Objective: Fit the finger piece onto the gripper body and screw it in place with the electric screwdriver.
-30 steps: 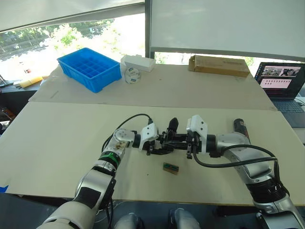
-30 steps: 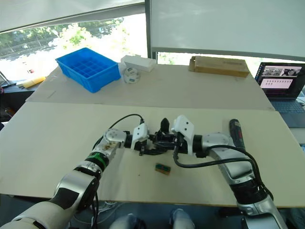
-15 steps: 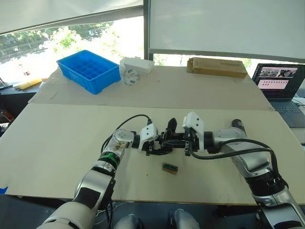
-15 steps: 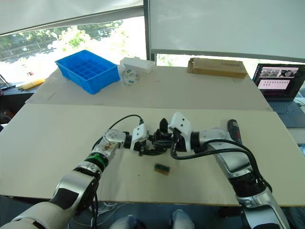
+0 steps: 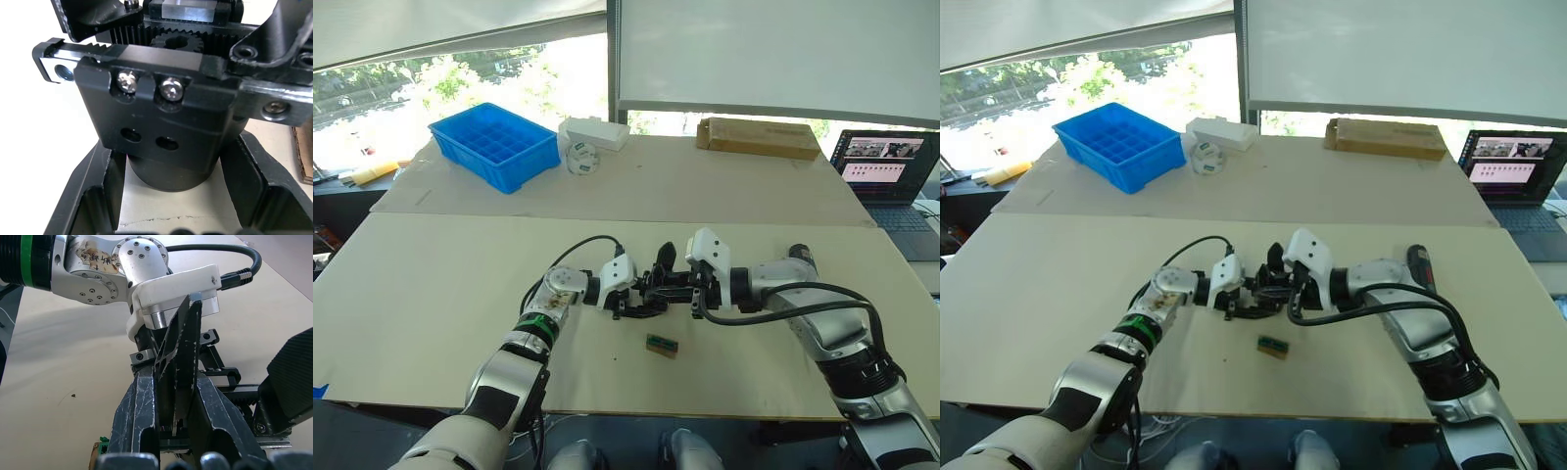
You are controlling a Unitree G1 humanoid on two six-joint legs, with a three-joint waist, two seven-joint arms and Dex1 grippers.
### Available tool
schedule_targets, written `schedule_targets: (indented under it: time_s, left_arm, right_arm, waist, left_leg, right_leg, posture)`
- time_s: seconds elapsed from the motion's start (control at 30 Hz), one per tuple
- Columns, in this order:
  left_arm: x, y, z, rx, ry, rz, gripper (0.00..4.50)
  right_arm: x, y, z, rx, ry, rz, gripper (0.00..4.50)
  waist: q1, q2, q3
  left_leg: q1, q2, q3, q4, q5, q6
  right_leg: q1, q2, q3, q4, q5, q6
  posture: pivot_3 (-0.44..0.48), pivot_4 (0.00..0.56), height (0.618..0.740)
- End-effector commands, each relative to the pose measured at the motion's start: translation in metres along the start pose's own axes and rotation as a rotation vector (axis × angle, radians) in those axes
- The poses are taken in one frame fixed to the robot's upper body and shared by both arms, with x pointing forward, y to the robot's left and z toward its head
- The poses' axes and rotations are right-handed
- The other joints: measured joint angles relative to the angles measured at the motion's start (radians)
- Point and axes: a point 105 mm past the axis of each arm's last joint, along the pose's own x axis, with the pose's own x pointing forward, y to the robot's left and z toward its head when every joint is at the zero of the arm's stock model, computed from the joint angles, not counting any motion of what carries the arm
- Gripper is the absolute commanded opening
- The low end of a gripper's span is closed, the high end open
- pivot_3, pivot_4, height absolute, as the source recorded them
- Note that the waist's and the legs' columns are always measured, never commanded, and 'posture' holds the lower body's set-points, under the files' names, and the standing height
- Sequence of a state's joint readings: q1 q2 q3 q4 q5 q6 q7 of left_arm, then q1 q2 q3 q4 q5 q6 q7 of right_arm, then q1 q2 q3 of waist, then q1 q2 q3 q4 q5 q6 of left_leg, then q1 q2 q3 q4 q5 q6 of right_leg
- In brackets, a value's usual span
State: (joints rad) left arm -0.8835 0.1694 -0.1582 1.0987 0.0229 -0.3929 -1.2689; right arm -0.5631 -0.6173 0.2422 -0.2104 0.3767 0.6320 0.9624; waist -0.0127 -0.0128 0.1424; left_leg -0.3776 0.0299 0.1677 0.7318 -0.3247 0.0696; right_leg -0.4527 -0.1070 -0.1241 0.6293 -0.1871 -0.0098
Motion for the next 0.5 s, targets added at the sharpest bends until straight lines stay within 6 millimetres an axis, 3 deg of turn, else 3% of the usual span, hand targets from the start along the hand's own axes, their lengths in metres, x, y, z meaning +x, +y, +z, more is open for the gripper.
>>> schedule_targets:
  time_s: [0.03, 0.3, 0.5]
  left_arm:
    - [0.002, -0.006, -0.005, -0.012, 0.007, -0.018, 2.3]
    - [0.002, -0.005, -0.008, -0.031, 0.006, 0.001, 2.3]
    - [0.001, -0.005, -0.01, -0.043, 0.009, 0.01, 2.3]
  right_arm:
    - [-0.007, 0.0, 0.028, -0.088, -0.072, -0.017, 1.78]
    - [-0.013, 0.009, 0.048, -0.166, -0.188, 0.007, 4.48]
    - [-0.022, 0.017, 0.061, -0.218, -0.335, 0.014, 4.48]
  waist:
    - [0.0, 0.0, 0.0]
    - [0.001, 0.0, 0.0]
    - [0.0, 0.0, 0.0]
  left_leg:
    - [-0.001, 0.0, 0.0, 0.0, 0.0, 0.0]
    - [-0.003, 0.0, 0.0, 0.0, 0.0, 0.0]
    - [-0.003, 0.0, 0.0, 0.0, 0.0, 0.0]
  right_leg:
    - [-0.001, 0.0, 0.0, 0.0, 0.0, 0.0]
    - [-0.002, 0.0, -0.001, 0.0, 0.0, 0.0]
    - [-0.002, 0.001, 0.0, 0.0, 0.0, 0.0]
  posture:
    - [0.0, 0.15, 0.74]
    - [0.0, 0.15, 0.74]
    - [0.0, 0.15, 0.74]
